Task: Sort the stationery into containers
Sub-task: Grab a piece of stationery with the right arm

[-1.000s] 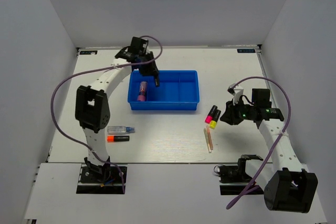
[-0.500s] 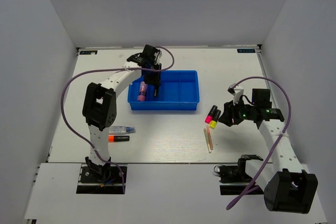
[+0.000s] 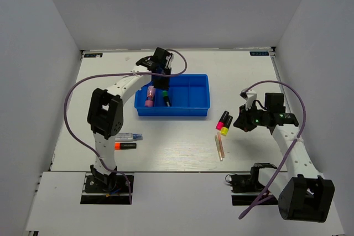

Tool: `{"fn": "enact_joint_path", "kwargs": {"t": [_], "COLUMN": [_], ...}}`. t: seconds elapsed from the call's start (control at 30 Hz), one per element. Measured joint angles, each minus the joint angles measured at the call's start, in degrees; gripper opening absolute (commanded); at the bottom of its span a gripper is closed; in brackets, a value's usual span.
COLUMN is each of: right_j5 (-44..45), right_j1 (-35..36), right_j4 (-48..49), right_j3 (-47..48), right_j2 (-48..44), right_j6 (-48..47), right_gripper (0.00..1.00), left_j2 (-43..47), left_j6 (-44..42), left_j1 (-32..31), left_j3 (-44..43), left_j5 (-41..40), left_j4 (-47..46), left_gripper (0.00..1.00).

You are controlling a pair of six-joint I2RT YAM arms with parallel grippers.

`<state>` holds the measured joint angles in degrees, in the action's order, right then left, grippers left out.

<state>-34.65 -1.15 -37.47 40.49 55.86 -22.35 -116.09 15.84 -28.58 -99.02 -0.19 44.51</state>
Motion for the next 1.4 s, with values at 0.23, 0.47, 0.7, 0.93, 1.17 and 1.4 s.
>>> {"fn": "enact_joint_path", "kwargs": {"t": [0.23, 0.47, 0.7, 0.93, 1.17, 1.4], "right_j5": [3.56, 11.39, 17.59, 24.22, 29.77, 34.99], "right_j1": [0.22, 2.69, 8.50, 12.94, 15.08, 16.70], "right_j4": [1.29, 3.76, 5.29, 7.37, 7.78, 7.93], "right_j3": [2.62, 8.41, 9.16, 11.26, 12.87, 13.57], "right_j2": [7.23, 20.06, 28.57, 33.77, 37.51, 38.25], "right_j6": [5.86, 13.38, 19.02, 23.56, 26.10, 26.97], "right_gripper": [0.31, 0.44, 0.46, 0.47, 0.47, 0.48], "left_j2": [14.05, 47.76, 65.33, 74.64, 76.89, 77.64], "left_j6": [2.84, 14.56, 20.81, 22.84, 23.21, 23.93], "left_j1": [-0.46, -0.90, -0.90, -0.90, -0.90, -0.90], "left_j3": [10.54, 35.74, 49.92, 56.37, 58.93, 61.75], "left_j5": [-5.03, -13.27, -15.91, -17.79, -18.73, -18.67], "left_j4": [-1.36, 1.55, 8.59, 12.87, 13.90, 13.46], "left_gripper": [0.45, 0.83, 0.84, 0.85, 0.86, 0.86]}}
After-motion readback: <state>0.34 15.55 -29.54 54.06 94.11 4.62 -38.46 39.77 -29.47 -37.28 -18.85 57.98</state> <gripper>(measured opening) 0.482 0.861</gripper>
